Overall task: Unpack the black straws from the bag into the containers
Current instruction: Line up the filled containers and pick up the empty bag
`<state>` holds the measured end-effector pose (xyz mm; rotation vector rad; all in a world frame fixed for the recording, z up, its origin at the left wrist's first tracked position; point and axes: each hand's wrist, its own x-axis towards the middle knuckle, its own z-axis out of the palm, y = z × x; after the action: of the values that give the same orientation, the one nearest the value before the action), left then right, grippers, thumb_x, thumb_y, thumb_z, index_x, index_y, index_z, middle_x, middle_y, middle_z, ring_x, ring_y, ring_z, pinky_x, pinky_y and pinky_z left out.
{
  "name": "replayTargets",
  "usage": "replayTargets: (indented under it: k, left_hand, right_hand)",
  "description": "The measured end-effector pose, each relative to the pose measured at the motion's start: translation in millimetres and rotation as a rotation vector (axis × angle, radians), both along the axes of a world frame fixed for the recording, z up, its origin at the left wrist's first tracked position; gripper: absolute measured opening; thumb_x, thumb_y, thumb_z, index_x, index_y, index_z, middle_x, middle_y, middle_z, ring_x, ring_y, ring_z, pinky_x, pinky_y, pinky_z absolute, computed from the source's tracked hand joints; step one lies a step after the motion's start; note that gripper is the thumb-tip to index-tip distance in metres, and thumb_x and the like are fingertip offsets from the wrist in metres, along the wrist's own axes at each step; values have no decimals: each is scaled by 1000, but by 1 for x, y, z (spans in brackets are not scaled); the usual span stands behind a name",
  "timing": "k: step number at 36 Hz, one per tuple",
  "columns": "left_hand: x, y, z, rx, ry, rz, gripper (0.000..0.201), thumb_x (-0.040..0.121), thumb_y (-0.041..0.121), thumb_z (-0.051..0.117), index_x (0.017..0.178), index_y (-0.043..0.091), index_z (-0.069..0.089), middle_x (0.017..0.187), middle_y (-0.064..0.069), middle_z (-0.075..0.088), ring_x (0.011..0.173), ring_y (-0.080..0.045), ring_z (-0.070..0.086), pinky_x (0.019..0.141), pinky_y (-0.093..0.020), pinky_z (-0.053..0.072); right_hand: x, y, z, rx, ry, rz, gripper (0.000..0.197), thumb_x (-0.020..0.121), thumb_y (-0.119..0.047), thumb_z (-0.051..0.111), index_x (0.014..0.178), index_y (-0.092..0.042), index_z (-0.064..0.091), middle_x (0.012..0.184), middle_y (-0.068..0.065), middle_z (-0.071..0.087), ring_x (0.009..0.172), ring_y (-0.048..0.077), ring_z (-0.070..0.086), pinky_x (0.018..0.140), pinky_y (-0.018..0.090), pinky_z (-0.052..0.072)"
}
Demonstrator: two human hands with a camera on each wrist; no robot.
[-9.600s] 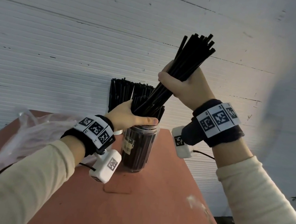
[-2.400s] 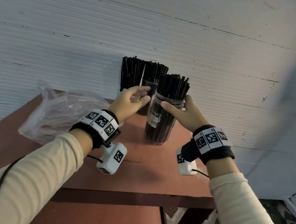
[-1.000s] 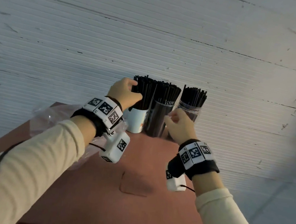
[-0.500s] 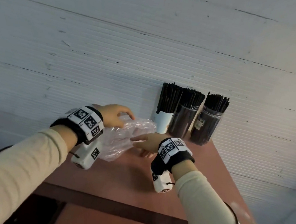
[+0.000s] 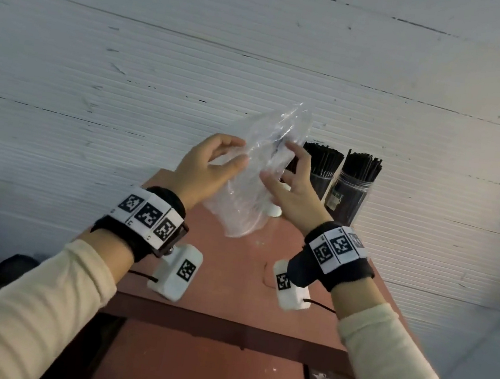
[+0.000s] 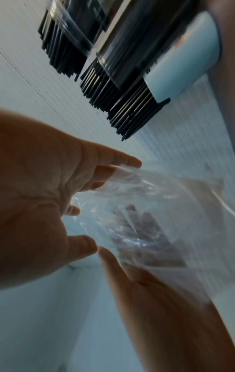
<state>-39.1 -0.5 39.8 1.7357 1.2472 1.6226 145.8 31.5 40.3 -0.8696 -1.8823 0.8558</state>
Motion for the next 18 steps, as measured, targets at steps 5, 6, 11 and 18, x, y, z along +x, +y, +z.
replayTargets:
  k: [5, 6, 11, 18]
  left_hand:
    - [33, -4, -3, -8, -51, -129, 18, 96, 44, 48, 103, 41, 64, 116, 10, 66, 116, -11, 61, 105, -42, 46]
    - [38, -4, -3, 2, -48, -140, 20, 99, 38, 45, 104, 39, 64, 114, 11, 66, 115, -10, 60, 105, -39, 45]
    - [53, -9, 0, 6, -9, -192, 28, 106, 22, 35, 117, 29, 59, 126, 2, 62, 120, -4, 55, 109, -26, 39]
    - [60, -16, 7, -190, 43, -270, 33, 101, 43, 43, 114, 27, 69, 102, 6, 70, 99, -9, 66, 90, -33, 52]
  right_hand:
    - [2, -16, 6, 173, 43, 35, 77, 93, -34, 60, 151, -38, 9, 148, -30, 14, 140, -5, 16, 109, 12, 28]
    - [3, -17, 6, 197, 83, 32, 82, 93, -28, 62, 152, -35, 5, 147, -33, 8, 141, -6, 12, 106, 6, 26]
    - [12, -25, 4, 337, 180, -18, 101, 89, -20, 68, 142, -52, -12, 138, -51, -8, 119, 15, 45, 100, 37, 40]
    - [34, -28, 1, 367, 22, -114, 60, 92, -19, 61, 143, -36, 37, 141, -12, 42, 111, 13, 55, 82, 32, 52]
